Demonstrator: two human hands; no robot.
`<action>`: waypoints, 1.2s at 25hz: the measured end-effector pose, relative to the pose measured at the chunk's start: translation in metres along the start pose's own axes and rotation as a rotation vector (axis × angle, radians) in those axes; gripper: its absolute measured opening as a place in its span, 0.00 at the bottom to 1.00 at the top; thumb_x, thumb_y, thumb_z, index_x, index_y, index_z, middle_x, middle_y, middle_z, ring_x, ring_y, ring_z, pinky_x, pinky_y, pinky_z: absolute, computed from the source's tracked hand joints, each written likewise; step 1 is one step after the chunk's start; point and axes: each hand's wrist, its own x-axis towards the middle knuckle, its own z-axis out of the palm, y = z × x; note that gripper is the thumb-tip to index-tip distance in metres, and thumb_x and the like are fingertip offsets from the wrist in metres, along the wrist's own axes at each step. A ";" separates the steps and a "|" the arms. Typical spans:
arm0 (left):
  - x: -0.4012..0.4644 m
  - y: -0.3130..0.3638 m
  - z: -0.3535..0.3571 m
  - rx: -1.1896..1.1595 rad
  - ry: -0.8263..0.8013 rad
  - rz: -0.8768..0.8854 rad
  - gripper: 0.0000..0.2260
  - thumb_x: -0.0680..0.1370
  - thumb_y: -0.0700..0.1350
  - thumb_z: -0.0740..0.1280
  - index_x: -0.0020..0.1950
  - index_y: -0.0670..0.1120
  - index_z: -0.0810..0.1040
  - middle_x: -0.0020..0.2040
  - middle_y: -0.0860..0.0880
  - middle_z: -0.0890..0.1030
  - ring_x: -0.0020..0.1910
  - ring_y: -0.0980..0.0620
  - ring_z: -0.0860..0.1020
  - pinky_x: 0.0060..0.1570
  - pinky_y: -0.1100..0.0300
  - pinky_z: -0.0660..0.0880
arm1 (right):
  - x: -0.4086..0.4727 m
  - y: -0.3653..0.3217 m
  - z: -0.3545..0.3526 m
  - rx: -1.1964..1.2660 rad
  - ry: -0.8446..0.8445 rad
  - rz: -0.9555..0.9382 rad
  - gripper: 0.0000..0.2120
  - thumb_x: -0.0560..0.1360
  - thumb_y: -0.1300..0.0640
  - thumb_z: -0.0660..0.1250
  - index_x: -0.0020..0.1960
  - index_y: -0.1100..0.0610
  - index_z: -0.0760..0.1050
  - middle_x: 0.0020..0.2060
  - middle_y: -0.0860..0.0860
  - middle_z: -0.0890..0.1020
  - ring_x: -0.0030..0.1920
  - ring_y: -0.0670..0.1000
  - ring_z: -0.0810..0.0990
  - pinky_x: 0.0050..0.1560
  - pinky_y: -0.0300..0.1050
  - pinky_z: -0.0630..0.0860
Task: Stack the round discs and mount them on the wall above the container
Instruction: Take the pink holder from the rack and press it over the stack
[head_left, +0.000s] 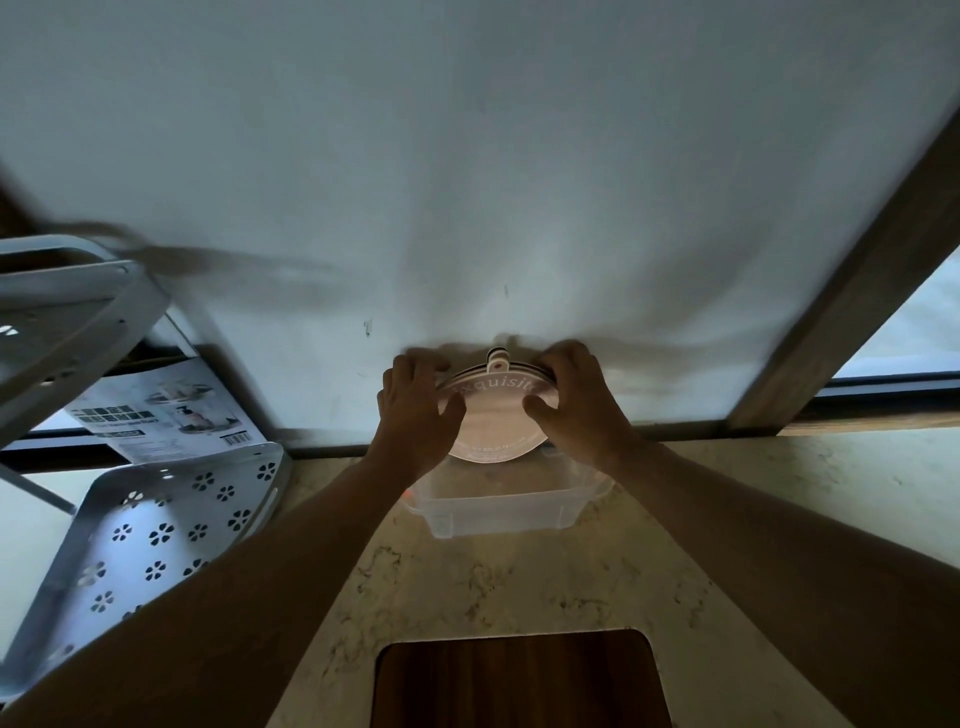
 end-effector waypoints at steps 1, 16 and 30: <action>0.000 0.002 -0.001 -0.001 -0.003 -0.003 0.18 0.74 0.45 0.69 0.62 0.46 0.71 0.62 0.45 0.71 0.61 0.44 0.70 0.59 0.51 0.66 | 0.001 0.000 -0.001 0.012 -0.015 0.007 0.17 0.70 0.58 0.71 0.58 0.59 0.74 0.58 0.55 0.72 0.59 0.56 0.72 0.61 0.50 0.73; -0.010 0.028 -0.053 0.249 0.016 -0.151 0.15 0.74 0.48 0.68 0.58 0.46 0.73 0.57 0.44 0.74 0.59 0.42 0.71 0.57 0.46 0.68 | 0.001 -0.039 -0.049 -0.184 -0.110 0.090 0.18 0.75 0.51 0.69 0.61 0.59 0.76 0.62 0.57 0.75 0.61 0.58 0.75 0.61 0.51 0.73; 0.008 0.020 -0.026 0.320 0.053 -0.053 0.15 0.75 0.54 0.68 0.55 0.46 0.75 0.56 0.45 0.76 0.58 0.42 0.73 0.54 0.48 0.68 | 0.010 -0.032 -0.021 -0.318 -0.116 0.101 0.19 0.78 0.47 0.62 0.62 0.60 0.75 0.64 0.57 0.74 0.63 0.59 0.74 0.61 0.53 0.72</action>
